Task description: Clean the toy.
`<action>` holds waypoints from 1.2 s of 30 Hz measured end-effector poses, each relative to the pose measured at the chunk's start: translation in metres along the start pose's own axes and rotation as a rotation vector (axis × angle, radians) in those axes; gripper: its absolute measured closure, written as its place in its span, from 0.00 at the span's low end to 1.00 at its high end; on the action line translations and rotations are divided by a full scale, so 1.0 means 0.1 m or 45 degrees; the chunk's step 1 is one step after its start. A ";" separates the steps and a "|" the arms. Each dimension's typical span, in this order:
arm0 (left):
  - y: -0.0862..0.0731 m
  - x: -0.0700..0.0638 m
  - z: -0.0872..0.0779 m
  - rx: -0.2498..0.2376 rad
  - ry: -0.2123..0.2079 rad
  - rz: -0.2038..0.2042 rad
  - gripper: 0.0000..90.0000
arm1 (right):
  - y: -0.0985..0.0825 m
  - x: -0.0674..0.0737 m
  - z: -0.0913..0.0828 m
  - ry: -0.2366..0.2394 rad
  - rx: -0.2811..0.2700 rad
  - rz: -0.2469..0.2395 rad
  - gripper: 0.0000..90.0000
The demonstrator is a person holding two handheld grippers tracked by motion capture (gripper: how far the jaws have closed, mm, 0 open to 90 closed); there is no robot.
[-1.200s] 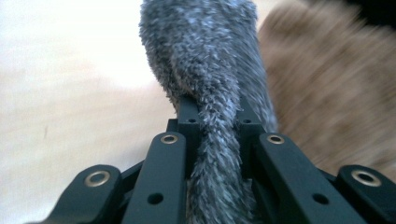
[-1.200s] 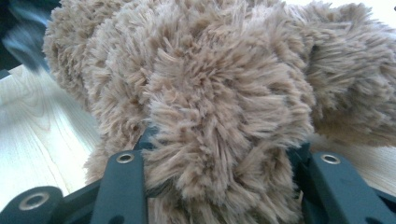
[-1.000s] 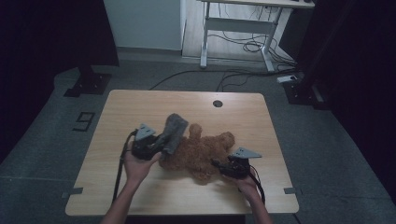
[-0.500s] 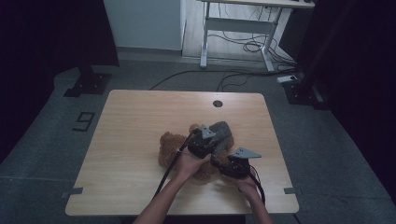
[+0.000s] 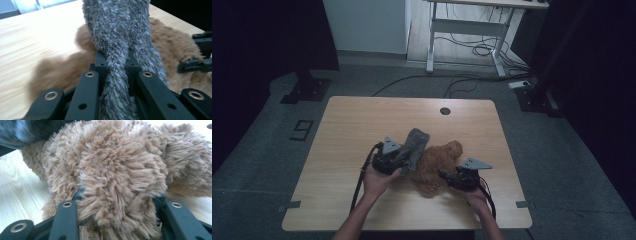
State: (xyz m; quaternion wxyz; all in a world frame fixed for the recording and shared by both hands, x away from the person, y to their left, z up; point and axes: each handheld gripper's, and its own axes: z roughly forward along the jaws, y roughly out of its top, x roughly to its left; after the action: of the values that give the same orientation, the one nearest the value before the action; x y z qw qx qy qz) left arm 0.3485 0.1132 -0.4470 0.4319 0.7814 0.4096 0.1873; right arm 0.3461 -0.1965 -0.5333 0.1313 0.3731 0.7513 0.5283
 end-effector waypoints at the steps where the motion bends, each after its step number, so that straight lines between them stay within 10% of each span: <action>1: -0.02 0.05 -0.03 -0.001 0.010 -0.012 0.86 | 0.00 0.00 0.00 0.000 -0.001 0.001 0.57; 12: -0.40 0.53 -0.13 0.073 0.143 -0.142 0.87 | 0.00 -0.01 0.00 0.002 -0.004 0.009 0.57; 19: -0.79 0.61 -0.02 0.145 0.052 -0.265 0.87 | 0.00 -0.02 0.00 0.001 -0.004 0.018 0.57; 36: -0.25 0.77 0.23 0.084 0.055 -0.262 0.86 | 0.21 -0.32 0.15 -0.120 -0.058 -0.031 0.60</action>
State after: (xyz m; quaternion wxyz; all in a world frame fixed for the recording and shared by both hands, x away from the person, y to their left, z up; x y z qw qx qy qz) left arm 0.3970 0.1700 -0.4858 0.4138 0.7448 0.5029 0.1451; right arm 0.3858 -0.2052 -0.5274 0.1814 0.3853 0.7365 0.5256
